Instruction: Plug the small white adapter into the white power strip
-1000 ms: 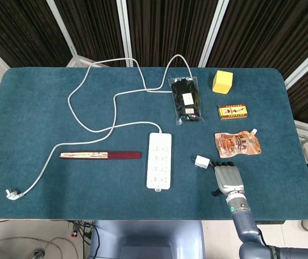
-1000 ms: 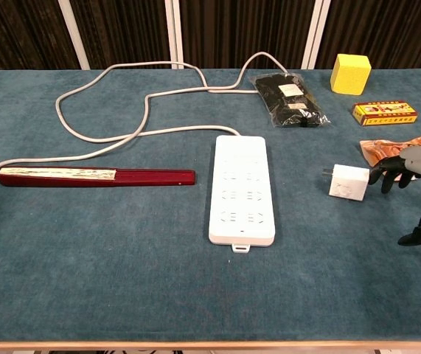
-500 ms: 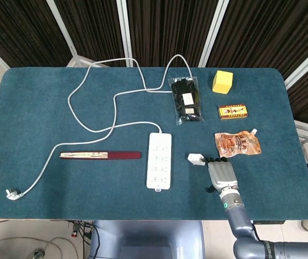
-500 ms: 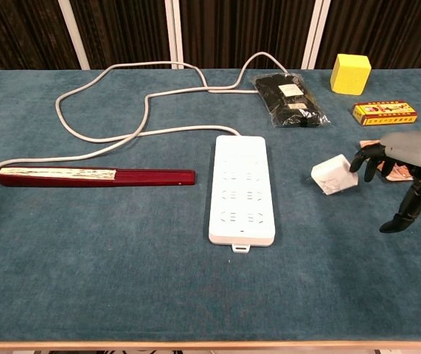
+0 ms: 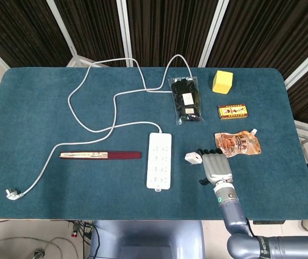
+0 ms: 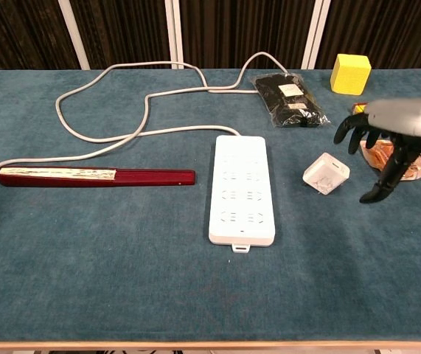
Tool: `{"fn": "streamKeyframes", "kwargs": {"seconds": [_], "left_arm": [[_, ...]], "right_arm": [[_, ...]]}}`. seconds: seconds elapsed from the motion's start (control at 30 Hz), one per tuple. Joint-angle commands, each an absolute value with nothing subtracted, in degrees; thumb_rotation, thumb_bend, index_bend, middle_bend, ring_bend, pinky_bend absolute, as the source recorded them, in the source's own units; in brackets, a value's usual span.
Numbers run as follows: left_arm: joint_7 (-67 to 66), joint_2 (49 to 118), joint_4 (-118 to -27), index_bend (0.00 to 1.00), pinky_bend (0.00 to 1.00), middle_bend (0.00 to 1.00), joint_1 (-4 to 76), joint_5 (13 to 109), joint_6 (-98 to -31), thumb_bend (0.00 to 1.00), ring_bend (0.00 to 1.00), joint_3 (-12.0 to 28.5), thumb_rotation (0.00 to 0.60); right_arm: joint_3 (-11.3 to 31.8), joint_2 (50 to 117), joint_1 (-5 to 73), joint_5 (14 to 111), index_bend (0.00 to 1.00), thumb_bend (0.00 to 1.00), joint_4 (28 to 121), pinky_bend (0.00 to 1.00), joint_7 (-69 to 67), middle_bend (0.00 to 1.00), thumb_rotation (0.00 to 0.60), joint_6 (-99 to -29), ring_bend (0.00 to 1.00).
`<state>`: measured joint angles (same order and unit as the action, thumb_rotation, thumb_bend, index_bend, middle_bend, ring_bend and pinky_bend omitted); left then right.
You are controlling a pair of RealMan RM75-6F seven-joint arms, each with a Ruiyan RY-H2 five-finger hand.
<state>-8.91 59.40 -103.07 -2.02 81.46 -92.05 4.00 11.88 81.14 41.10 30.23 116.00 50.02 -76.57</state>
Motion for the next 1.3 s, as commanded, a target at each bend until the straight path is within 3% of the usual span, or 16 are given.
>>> {"fn": "streamKeyframes", "kwargs": {"seconds": [0.03, 0.23, 0.5, 0.93, 1.3], "left_arm": [[-9.0, 59.44, -103.05, 0.14, 0.01, 0.0, -2.01, 81.45, -92.07, 0.19, 0.0, 4.02, 0.6], [-9.32, 59.5, -103.22, 0.14, 0.01, 0.0, -2.03, 81.51, -92.04, 0.19, 0.0, 3.91, 0.6], [-9.87, 59.67, -103.34, 0.14, 0.01, 0.0, -2.02, 81.5, -92.03, 0.19, 0.0, 3.85, 0.6], [-10.04, 59.73, -103.24, 0.14, 0.01, 0.0, -1.86, 81.07, -91.74, 0.19, 0.0, 4.01, 0.6], [-9.83, 59.59, -103.21, 0.15, 0.01, 0.0, -1.83, 80.99, -91.62, 0.19, 0.0, 4.0, 0.6]], "right_arm": [[12.6, 80.15, 41.13, 31.56, 0.22, 0.18, 117.17, 0.17, 49.56, 0.28, 0.6, -78.19, 0.25], [15.12, 80.62, 39.87, 34.63, 0.22, 0.18, 114.73, 0.17, 43.38, 0.28, 0.6, -80.06, 0.24], [21.49, 85.27, 38.76, 28.68, 0.22, 0.18, 110.02, 0.17, 31.92, 0.28, 0.6, -78.33, 0.24], [19.9, 91.74, 39.73, 26.83, 0.22, 0.18, 101.9, 0.2, 31.09, 0.28, 0.6, -77.27, 0.27], [19.0, 95.98, 39.7, 27.35, 0.32, 0.18, 97.19, 0.22, 31.17, 0.3, 0.6, -77.7, 0.33]]}}
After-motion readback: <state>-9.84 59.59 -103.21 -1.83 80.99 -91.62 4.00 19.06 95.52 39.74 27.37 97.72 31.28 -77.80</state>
